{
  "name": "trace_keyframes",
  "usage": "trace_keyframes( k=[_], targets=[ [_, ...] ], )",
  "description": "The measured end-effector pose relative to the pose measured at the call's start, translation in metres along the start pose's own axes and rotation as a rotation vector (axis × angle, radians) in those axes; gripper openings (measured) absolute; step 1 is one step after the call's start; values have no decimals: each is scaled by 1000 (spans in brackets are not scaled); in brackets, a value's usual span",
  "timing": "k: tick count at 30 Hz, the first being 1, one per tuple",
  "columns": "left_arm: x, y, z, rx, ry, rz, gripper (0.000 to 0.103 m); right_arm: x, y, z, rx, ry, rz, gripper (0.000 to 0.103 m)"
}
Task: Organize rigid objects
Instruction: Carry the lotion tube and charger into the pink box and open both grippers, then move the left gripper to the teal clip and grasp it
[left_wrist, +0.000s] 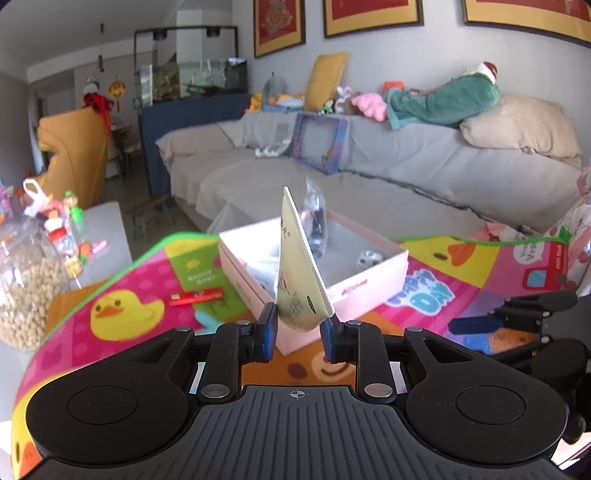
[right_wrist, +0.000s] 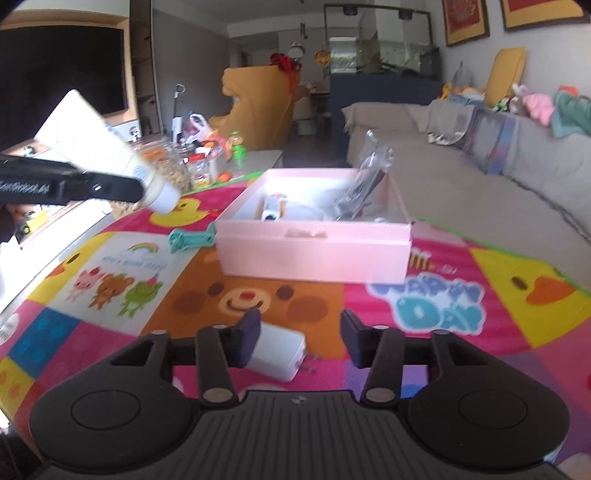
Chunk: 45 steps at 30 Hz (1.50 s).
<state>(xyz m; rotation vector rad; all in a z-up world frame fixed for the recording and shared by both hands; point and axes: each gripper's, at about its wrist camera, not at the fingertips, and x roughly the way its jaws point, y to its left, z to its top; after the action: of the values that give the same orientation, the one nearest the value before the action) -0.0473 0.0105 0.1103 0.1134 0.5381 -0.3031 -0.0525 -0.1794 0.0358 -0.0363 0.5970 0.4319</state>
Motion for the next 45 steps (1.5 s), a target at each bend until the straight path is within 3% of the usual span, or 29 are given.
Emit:
trace_keyframes(
  k=[4,8,10,13,15,18,23,28,31,33,35,41,45],
  targets=[
    [11,3,-22,-43,61,-31,28,17,12,-4,-8,55,3,50],
    [14,10,-44,-83,106,-53,28,37,23,-1,-22,99,-8,65],
    [14,12,-52,-89,126,-64,28,43,31,0,-60,100,-56,66],
    [14,14,-63,-90,148,-82,28,52,33,1,-78,134,-95,62],
    [12,14,-68,-97,153,-95,28,52,30,2,-72,154,-89,50],
    [8,17,-69,-118,131,-111,28,42,23,6,-44,151,-80,50],
    [3,23,-43,-145,51,-146,28,9,15,34,-44,37,-85,50],
    [11,24,33,-69,-129,-134,28,-9,4,86,-55,-155,-149,50],
    [34,28,87,-96,-215,-146,29,3,-5,114,-49,-222,-159,50],
    [60,30,115,-126,-194,-173,29,17,-10,127,-48,-233,-154,51],
    [90,30,129,-151,-116,-183,29,31,-13,130,-28,-211,-196,58],
    [118,51,92,-221,-71,-166,29,46,-6,88,-60,-120,-134,61],
    [118,93,53,-298,-30,-32,29,54,3,72,-100,-65,-106,61]
  ],
)
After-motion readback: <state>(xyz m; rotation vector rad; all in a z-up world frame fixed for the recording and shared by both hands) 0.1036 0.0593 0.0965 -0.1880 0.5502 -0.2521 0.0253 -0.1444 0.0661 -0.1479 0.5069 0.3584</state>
